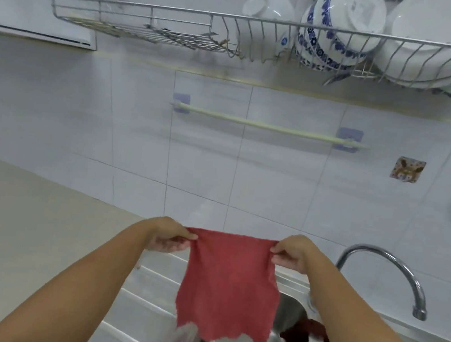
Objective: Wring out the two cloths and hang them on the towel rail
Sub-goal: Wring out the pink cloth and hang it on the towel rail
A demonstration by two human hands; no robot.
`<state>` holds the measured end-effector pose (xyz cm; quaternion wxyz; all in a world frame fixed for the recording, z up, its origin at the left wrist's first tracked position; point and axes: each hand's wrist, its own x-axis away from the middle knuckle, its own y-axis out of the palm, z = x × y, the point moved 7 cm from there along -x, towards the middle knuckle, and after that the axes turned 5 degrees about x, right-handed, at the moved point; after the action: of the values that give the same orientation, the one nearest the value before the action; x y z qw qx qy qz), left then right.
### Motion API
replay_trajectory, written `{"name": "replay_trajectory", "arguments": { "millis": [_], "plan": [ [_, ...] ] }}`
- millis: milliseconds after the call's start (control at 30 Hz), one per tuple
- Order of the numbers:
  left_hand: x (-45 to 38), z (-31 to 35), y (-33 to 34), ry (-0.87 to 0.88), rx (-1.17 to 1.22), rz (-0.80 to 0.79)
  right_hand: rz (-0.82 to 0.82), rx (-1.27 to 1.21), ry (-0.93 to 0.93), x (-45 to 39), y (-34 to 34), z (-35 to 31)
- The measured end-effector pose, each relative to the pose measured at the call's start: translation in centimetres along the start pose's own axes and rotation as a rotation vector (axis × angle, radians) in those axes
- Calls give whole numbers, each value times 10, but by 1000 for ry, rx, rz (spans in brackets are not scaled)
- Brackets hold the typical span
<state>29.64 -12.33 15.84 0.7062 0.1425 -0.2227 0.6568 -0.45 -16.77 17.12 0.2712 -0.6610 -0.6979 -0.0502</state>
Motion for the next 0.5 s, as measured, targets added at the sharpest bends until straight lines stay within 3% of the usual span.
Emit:
{"name": "replay_trajectory", "arguments": {
  "millis": [267,400,500],
  "plan": [
    [10,48,-9,240,305,-163,-128,-398,-73,9,1,-59],
    [12,100,-21,352,487,-223,-46,-629,-231,9,-8,-117],
    [8,144,-38,438,655,-180,84,-787,-337,6,-17,-157]
  ]
}}
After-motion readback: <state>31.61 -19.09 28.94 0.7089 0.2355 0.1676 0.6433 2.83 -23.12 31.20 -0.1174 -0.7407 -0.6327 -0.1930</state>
